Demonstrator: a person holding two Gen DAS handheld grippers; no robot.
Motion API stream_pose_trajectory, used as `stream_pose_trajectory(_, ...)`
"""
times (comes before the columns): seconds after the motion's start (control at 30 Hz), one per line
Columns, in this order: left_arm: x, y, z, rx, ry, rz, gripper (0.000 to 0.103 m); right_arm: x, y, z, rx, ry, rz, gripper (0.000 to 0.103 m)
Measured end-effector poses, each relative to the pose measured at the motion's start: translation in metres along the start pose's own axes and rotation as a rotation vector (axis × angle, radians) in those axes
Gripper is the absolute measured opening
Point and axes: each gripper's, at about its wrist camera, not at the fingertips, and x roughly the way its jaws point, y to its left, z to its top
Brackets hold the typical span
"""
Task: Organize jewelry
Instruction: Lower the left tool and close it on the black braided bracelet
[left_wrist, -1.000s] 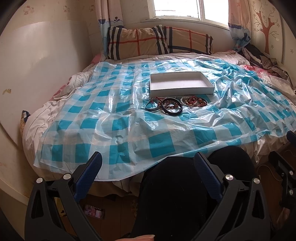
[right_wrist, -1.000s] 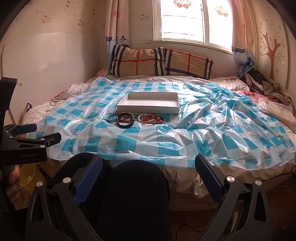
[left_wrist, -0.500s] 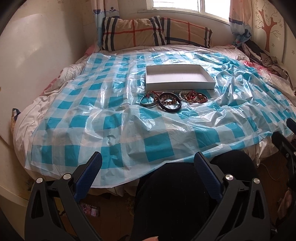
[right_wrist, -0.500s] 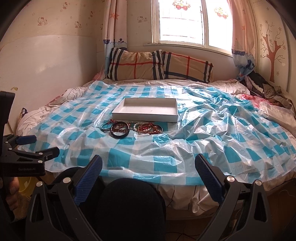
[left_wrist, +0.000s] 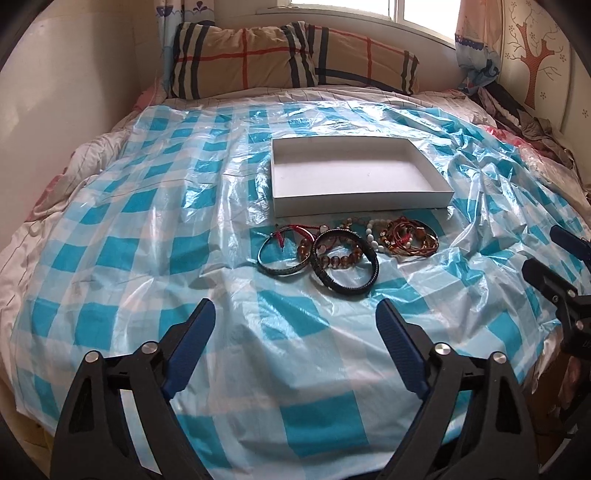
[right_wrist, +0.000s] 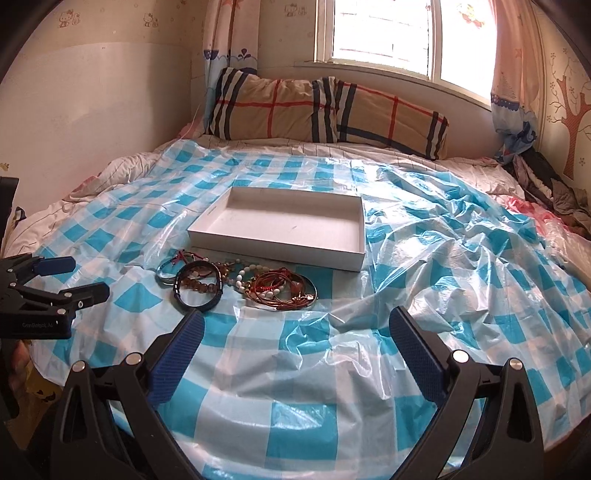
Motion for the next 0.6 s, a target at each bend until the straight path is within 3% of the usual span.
stream_pose_trajectory(0.1,0.035,-0.004,0.017,0.018,0.008,-0.052,0.067,0.029,0.0,0.007,-0.012,0.027,0.004,0.096)
stream_pose_trajectory(0.33,0.107,-0.024,0.035,0.098,0.043,-0.024,0.048,0.066,-0.005,0.016,-0.037,0.056,0.0,0.096)
stream_pose_trajectory(0.4,0.124,-0.022,0.035,0.091,0.081,-0.043,0.015,0.075,-0.007,0.017,-0.044,0.065,0.004,0.096)
stream_pose_trajectory(0.47,0.129,-0.023,0.034,0.114,0.078,-0.029,0.009,0.083,-0.007,0.019,-0.052,0.073,0.016,0.096)
stream_pose_trajectory(0.6,0.115,-0.013,0.031,0.097,0.066,-0.072,0.009,0.1,-0.007,0.022,-0.069,0.098,0.066,0.096)
